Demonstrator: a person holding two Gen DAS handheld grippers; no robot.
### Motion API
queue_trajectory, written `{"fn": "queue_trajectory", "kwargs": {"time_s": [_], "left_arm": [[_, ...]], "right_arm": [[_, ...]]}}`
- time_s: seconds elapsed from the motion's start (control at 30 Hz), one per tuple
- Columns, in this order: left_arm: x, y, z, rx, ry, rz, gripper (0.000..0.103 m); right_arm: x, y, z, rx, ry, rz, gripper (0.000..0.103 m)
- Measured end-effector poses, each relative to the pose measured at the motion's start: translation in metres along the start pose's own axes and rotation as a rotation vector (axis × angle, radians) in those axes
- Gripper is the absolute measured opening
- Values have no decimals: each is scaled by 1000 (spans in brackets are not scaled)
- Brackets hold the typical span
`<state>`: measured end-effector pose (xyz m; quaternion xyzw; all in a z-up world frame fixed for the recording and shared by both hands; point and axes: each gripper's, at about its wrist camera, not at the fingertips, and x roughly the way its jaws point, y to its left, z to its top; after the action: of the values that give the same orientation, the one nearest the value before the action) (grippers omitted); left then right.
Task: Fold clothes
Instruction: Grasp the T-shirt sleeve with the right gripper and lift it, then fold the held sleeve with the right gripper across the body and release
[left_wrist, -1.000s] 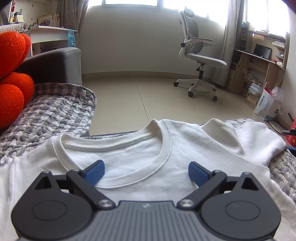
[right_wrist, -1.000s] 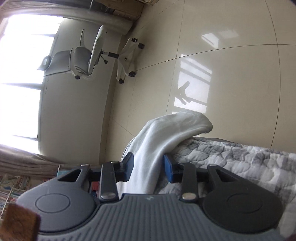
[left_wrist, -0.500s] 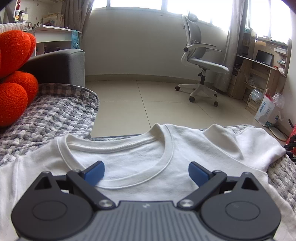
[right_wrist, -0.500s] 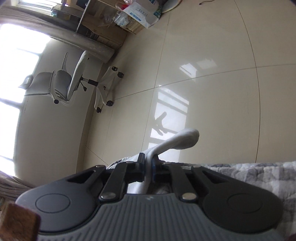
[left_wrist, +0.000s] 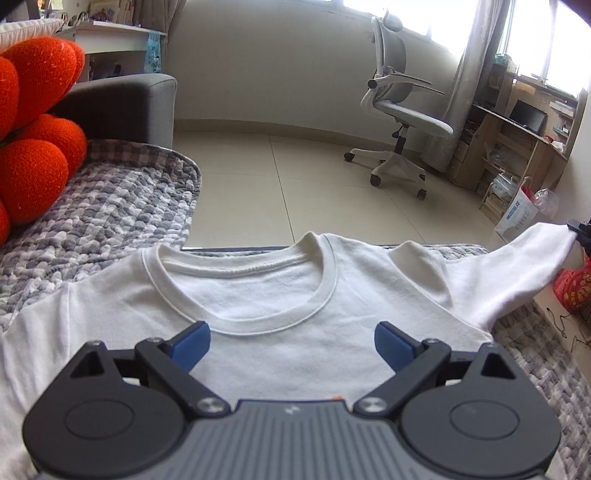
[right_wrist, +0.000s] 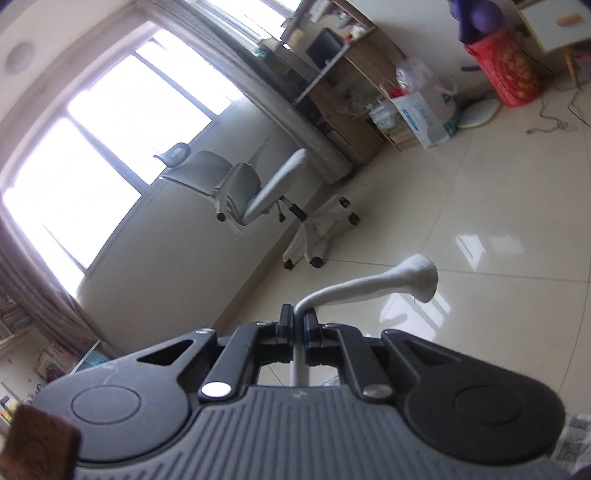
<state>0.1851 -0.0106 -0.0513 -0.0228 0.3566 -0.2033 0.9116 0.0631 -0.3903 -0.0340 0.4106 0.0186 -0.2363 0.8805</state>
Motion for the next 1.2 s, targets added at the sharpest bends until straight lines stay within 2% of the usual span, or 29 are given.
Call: {"fn": "queue_trajectory", "kwargs": {"time_s": [0.23,0.43,0.5,0.63,0.7,0.9,1.03,1.1,1.13,1.2], "left_arm": [[-29,31,-9,-129,-13,-71,96],[-48,57,-19,-181,-72,-117,96],[-50,69,-23,-232,-85,-158,96],[-44,94,-33,-383,-106,-285,94],[-42,98,-36,-416,-117,-323,94],[-38,100,-43,-410,-145,-353,94],[-34,103,-48,-420,-156,-360,94],[-34,101,-49,-408,-158,-354,94],[-33,100,-50,-399,-159,-349,94],[-33,98,-51,-378,-160,-334,94]], "right_arm": [[-16,52,-14,-169,0,173,6],[-25,94,-40,-291,87,315,6],[-29,106,-55,-337,133,367,6],[-27,126,-92,-444,239,452,6],[-26,132,-114,-502,286,476,6],[-35,129,-159,-586,427,525,6],[-35,119,-183,-617,587,594,6],[-35,116,-198,-652,688,591,9],[-34,116,-202,-670,732,586,13],[-33,117,-206,-684,790,584,16]]}}
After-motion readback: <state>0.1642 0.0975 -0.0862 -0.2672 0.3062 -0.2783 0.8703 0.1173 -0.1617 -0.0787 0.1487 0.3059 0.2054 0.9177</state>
